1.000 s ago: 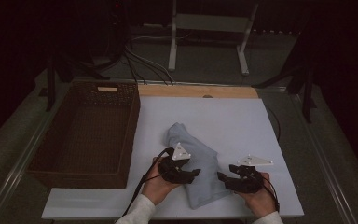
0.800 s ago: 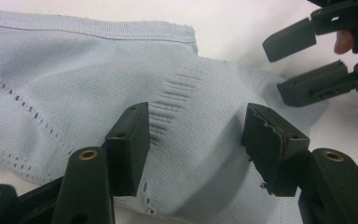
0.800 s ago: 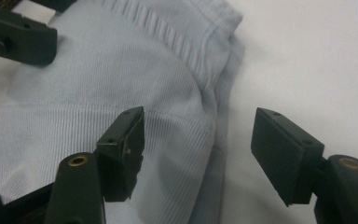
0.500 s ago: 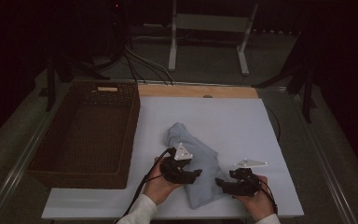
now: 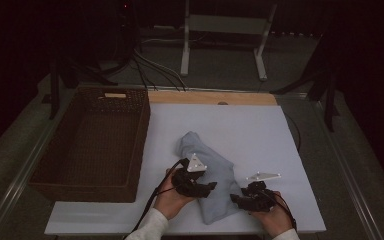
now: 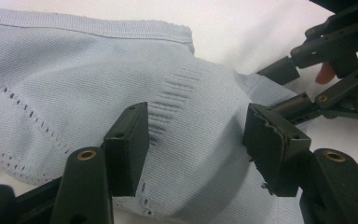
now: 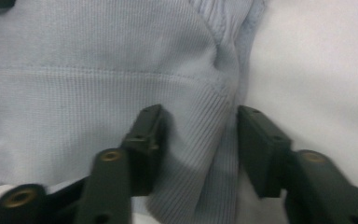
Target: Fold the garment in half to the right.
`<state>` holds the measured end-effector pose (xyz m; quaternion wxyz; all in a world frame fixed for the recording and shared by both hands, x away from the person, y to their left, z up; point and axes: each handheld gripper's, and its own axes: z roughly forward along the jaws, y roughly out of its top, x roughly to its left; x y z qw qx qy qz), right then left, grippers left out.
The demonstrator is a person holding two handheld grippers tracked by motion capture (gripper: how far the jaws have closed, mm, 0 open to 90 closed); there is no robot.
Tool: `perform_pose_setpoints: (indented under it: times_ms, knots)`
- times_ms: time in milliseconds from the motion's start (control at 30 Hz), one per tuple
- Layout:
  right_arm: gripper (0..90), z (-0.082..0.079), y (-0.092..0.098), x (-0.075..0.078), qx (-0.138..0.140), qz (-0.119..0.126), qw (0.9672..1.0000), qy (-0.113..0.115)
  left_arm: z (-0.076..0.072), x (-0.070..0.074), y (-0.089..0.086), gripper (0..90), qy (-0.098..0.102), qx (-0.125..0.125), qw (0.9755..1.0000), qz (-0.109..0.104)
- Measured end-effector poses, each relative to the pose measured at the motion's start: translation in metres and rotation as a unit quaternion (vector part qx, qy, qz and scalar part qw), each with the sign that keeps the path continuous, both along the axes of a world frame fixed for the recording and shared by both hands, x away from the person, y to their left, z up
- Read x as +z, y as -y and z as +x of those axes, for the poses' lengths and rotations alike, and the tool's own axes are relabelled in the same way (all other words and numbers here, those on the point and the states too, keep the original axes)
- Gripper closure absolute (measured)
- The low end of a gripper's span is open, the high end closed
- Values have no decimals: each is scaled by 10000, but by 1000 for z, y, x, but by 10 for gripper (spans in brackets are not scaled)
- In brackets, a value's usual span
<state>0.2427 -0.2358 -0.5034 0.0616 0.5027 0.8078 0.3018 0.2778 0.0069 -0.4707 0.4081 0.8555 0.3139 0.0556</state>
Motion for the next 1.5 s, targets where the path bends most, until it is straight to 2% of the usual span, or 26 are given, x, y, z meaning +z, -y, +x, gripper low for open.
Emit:
perform_pose_setpoints:
  times_ms: [33,100,267,600,933,1233,1500]
  knots:
    - [669,0,0,0,23,92,9999,-62,0,0,0,413,-8,-1,10000,-3]
    - [730,-1,0,-1,69,199,9997,-125,0,0,1,412,-10,-4,10000,-1]
    - [780,-2,-1,1,129,186,9997,-130,0,0,0,407,-6,-25,10000,-11]
    - [788,-7,1,5,226,63,9997,-78,2,2,-13,367,46,187,9998,-87]
    - [788,-12,11,6,154,6,9999,-34,4,1,-29,310,87,480,9987,-120]
    - [787,-15,22,7,49,-6,10000,-33,7,-4,-42,311,65,677,9977,-67]
    - [786,-17,26,7,2,-42,10000,-27,10,-5,-45,315,73,784,9969,-52]
